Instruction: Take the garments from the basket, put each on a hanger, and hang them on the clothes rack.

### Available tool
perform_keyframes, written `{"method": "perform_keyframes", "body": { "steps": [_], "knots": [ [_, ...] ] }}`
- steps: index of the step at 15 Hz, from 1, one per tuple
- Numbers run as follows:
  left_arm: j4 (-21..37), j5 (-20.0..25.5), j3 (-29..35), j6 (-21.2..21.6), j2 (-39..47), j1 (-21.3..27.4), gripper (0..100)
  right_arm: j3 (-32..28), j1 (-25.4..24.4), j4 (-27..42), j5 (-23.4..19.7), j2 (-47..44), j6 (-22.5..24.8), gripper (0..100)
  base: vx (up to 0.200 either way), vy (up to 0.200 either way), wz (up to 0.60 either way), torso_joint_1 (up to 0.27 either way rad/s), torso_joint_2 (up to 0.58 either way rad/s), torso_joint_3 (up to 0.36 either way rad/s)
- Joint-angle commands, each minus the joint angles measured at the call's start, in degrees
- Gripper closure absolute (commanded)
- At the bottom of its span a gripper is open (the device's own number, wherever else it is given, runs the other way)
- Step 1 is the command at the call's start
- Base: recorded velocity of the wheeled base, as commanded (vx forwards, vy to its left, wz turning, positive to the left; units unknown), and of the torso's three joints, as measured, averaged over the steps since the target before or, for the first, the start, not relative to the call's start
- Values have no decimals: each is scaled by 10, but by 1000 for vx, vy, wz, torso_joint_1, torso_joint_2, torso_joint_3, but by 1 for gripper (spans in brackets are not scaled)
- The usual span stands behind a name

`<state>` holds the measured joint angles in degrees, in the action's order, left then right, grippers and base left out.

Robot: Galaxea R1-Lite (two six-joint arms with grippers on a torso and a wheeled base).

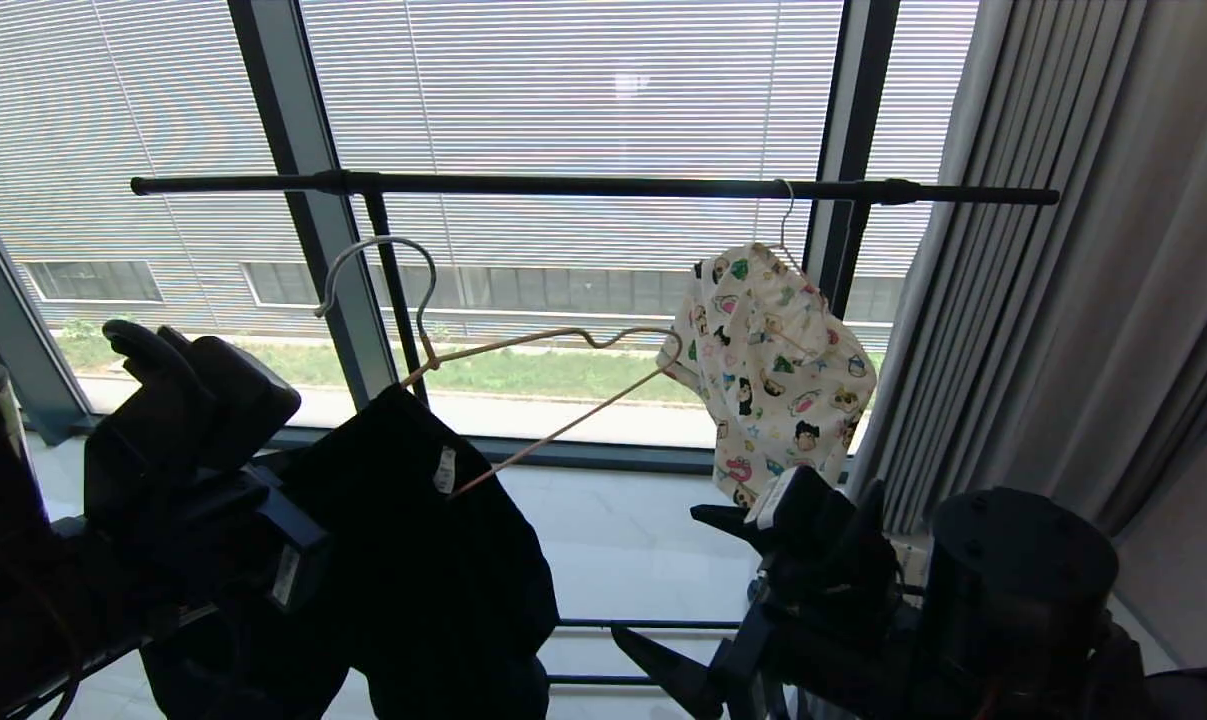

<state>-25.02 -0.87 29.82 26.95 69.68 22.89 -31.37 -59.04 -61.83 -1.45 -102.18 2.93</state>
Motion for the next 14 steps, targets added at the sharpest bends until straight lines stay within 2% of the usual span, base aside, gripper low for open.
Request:
{"method": "perform_keyframes", "body": {
  "steps": [1,3,5,7,11,14],
  "knots": [
    [0,0,23,0,1,11,100,-109,-13,-10,26,-101,-35,0,0,0,0,0,0,0],
    [0,0,23,0,1,22,100,-144,-13,-10,44,-131,-41,0,0,0,0,0,0,0],
    [0,-2,23,0,2,44,100,-153,-12,-10,50,-145,-45,0,0,0,0,0,0,0],
    [0,-11,24,0,3,64,100,-158,-12,-10,83,-159,-44,0,0,0,0,0,0,0],
    [0,-24,24,-1,2,83,100,-153,-10,-10,110,-171,-39,0,0,0,0,0,0,0],
    [0,-25,27,-1,1,80,100,-117,4,-9,145,-172,-6,0,0,0,0,0,0,0]
  ]
}}
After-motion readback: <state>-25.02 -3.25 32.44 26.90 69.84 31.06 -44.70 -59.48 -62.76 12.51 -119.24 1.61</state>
